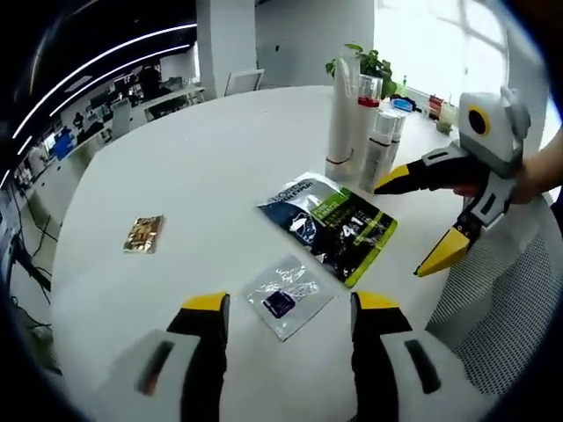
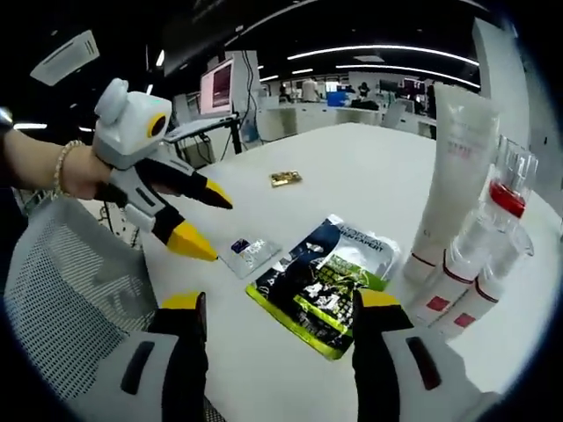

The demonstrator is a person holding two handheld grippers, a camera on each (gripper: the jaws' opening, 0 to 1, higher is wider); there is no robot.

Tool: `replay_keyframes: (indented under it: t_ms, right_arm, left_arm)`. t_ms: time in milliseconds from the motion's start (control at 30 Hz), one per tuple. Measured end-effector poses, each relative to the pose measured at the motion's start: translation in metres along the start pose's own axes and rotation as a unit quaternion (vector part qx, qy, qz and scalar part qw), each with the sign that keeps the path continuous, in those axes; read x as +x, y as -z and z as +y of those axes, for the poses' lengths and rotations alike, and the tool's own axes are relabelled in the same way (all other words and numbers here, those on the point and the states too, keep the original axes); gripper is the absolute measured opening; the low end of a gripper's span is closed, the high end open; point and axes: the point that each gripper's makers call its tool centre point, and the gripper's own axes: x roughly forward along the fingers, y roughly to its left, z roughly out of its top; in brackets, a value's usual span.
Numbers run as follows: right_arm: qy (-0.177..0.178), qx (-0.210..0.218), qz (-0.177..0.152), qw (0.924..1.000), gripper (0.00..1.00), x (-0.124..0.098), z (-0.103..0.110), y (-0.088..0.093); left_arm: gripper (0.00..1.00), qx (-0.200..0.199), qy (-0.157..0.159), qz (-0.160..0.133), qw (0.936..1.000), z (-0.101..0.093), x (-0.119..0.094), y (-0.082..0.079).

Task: Arrange the skincare products in the storage area until every visible bottle or jar stands upright without overlapping.

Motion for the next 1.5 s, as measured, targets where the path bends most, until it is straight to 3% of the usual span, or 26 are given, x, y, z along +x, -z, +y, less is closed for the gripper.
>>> replay_keyframes:
  t_ms: [267,767,1000,1333,1500]
  right_arm:
    - [0.044,0.045,-0.011,0.998,0.78,-0.022,-0.016,-0.001]
    - [0.117,0.092,-0.037,0.9882,0.86,-0.065,-0.058,0.0]
    - [0.131,0.09,-0.044,0.9863,0.9,-0.08,-0.064,-0.004]
    - [0.152,0.115,-0.049,0.9805,0.96,-0.092,-0.073,-0.002]
    - [0.153,0.138,-0.049,0.9773,1.0,-0.093,-0.074,0.001]
  left_arm:
    - [0.64,-0.021,0.006,-0.017,0.9996,-0.007,-0.014,-0.005]
    - [0.76,-0.059,0.014,-0.033,0.9976,-0.004,-0.041,-0.007]
    - [0.82,-0.061,0.022,-0.032,0.9974,-0.006,-0.055,-0.002]
    - [0.93,-0.079,0.044,-0.055,0.9943,-0.006,-0.072,-0.003]
    - [0.94,-0.092,0.034,-0.058,0.9935,-0.005,-0.078,-0.001]
